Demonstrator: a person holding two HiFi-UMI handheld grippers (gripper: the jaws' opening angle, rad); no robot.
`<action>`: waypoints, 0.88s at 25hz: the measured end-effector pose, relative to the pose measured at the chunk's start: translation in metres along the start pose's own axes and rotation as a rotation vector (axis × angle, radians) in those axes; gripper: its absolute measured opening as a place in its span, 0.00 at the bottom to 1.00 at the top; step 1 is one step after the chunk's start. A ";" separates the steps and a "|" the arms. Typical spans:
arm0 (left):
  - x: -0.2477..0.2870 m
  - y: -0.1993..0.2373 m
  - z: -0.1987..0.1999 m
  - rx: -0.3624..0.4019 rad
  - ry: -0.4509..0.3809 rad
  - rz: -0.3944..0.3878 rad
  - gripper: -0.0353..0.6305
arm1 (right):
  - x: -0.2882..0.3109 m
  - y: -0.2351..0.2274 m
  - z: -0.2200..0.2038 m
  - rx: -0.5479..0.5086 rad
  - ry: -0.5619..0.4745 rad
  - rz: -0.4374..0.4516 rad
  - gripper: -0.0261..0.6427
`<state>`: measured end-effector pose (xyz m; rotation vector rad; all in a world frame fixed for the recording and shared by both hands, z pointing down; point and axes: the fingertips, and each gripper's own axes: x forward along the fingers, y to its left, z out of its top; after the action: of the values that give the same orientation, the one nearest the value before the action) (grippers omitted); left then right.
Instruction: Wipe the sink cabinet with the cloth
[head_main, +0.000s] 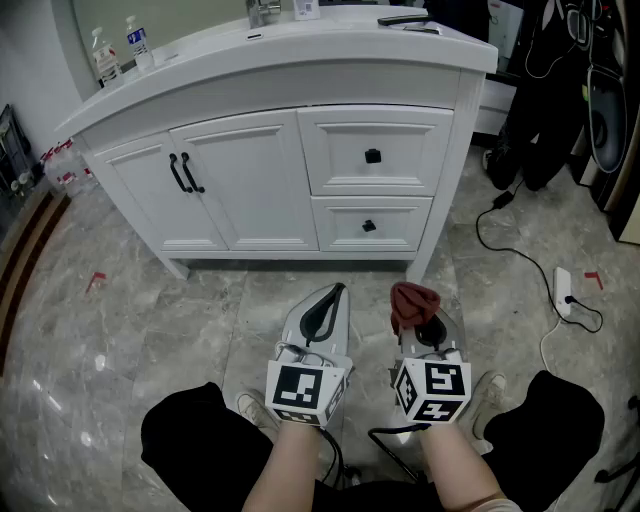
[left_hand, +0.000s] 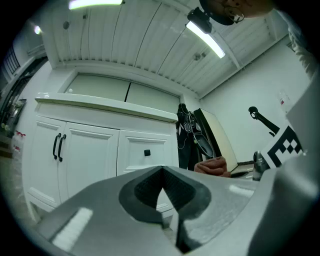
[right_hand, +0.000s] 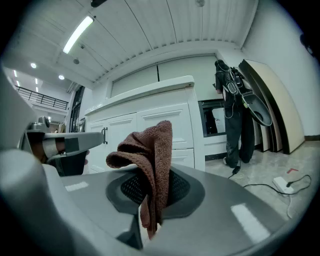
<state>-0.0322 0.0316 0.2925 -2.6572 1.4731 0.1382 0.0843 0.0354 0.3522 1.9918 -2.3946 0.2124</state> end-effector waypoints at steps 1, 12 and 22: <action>0.000 -0.001 -0.001 -0.003 0.007 -0.003 0.05 | 0.000 0.000 0.001 0.000 -0.001 0.000 0.15; -0.003 0.009 0.006 -0.040 -0.007 0.031 0.05 | 0.002 -0.005 0.001 0.003 0.004 -0.024 0.16; -0.006 0.035 0.003 -0.080 -0.019 0.067 0.05 | 0.010 -0.007 0.004 -0.001 0.005 -0.008 0.16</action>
<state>-0.0655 0.0188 0.2892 -2.6608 1.5832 0.2313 0.0897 0.0239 0.3499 1.9972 -2.3823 0.2155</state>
